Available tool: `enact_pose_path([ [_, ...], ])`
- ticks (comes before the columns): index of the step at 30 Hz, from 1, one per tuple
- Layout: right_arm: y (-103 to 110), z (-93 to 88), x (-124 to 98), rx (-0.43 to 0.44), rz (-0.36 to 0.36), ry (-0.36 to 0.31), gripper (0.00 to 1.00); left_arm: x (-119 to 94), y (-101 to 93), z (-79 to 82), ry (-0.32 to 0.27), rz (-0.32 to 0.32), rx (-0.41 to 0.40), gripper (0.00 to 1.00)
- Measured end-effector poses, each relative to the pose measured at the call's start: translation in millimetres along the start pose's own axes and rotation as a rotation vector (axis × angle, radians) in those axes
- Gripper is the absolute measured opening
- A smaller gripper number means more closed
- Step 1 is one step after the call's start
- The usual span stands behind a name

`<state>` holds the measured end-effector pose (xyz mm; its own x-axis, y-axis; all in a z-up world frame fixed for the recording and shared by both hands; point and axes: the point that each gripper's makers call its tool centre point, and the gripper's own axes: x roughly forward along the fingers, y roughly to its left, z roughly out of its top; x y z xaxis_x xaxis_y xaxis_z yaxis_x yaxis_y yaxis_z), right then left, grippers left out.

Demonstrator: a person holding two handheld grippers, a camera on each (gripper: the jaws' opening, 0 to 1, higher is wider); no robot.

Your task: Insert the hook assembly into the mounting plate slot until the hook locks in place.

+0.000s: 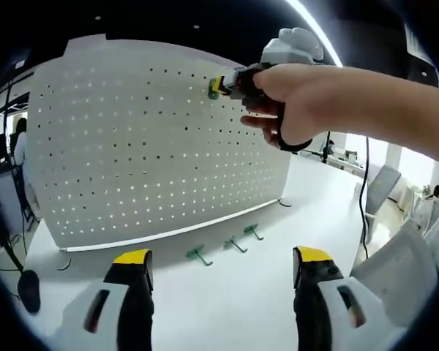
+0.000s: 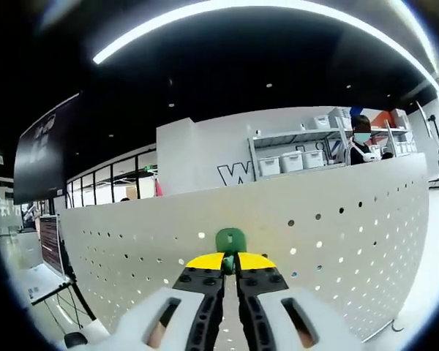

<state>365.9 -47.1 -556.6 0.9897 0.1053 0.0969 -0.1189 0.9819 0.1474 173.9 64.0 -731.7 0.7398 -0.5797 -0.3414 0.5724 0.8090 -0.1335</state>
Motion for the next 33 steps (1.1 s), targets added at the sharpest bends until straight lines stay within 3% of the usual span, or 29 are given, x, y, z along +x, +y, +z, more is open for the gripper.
enact_pose_path([
  [5,5,0.0,0,-0.006,0.049,0.021,0.09,-1,2.0,0.2,0.003,0.010,0.003,0.81],
  [9,16,-0.1,-4,-0.026,0.124,0.030,0.21,-2,2.5,0.3,0.007,0.015,0.005,0.81],
  [14,9,-8.2,-11,-0.025,0.151,0.062,0.33,-2,3.0,-0.8,0.014,0.017,0.010,0.81],
  [16,10,-12.3,-17,0.000,0.199,0.070,0.39,-1,2.5,-1.3,0.017,0.015,0.013,0.81],
  [17,7,-13.9,-19,-0.014,0.202,0.072,0.40,-1,2.4,-1.6,0.019,0.014,0.014,0.80],
  [22,17,-21.5,-40,-0.037,0.347,0.057,0.44,1,1.4,-3.1,0.027,0.009,0.018,0.80],
  [28,14,-25.5,-56,-0.007,0.437,0.064,0.46,2,0.4,-3.3,0.031,0.004,0.020,0.80],
  [29,18,-23.4,-62,0.024,0.485,0.056,0.45,2,-0.2,-3.6,0.033,0.001,0.021,0.80],
  [31,14,-24.4,-66,0.009,0.490,0.060,0.46,2,-0.9,-3.6,0.033,-0.001,0.023,0.80],
  [33,12,-28.4,-77,0.006,0.539,0.083,0.47,2,-2.4,-4.4,0.036,-0.006,0.026,0.80],
])
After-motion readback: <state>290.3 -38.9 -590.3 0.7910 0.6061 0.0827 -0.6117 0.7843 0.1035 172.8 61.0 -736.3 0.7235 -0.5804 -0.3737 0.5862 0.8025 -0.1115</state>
